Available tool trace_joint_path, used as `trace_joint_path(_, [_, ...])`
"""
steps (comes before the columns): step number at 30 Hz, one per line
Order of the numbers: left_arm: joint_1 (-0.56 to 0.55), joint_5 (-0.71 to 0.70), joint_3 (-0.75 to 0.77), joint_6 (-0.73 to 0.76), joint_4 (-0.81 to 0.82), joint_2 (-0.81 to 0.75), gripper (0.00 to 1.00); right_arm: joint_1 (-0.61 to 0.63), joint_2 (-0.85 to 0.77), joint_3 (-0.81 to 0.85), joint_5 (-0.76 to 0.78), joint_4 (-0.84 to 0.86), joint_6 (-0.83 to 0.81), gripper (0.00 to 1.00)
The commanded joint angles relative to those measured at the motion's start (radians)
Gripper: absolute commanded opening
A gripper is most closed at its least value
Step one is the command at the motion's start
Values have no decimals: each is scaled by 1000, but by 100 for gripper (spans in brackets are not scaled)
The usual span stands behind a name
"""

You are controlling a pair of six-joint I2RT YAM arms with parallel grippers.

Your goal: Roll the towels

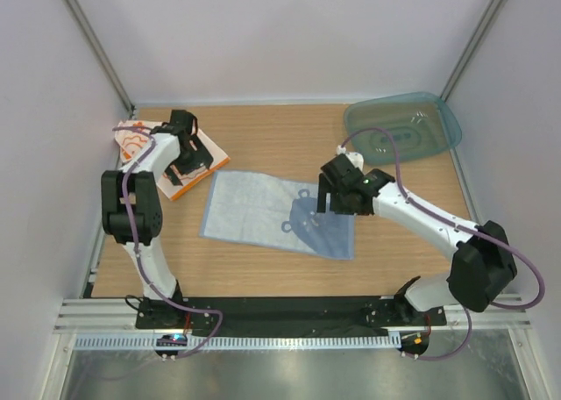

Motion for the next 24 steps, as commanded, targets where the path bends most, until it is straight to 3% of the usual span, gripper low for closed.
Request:
trace_joint_path(1, [-2, 42, 51, -10, 8, 48, 96, -92, 46, 85, -80, 17, -68, 89])
trace_joint_path(5, [-59, 31, -26, -27, 8, -40, 96, -139, 120, 148, -53, -11, -110, 94])
trace_joint_path(6, [-73, 26, -52, -33, 1, -60, 96, -155, 132, 157, -56, -7, -108, 100])
trace_joint_path(14, [-151, -13, -369, -126, -46, -283, 93, -307, 316, 237, -165, 49, -131, 99])
trace_joint_path(20, [-176, -9, -478, -160, -62, -367, 93, -351, 434, 277, -188, 75, -127, 94])
trace_joint_path(24, [-203, 0, -540, -185, -62, -380, 91, -359, 512, 289, -180, 86, -122, 83])
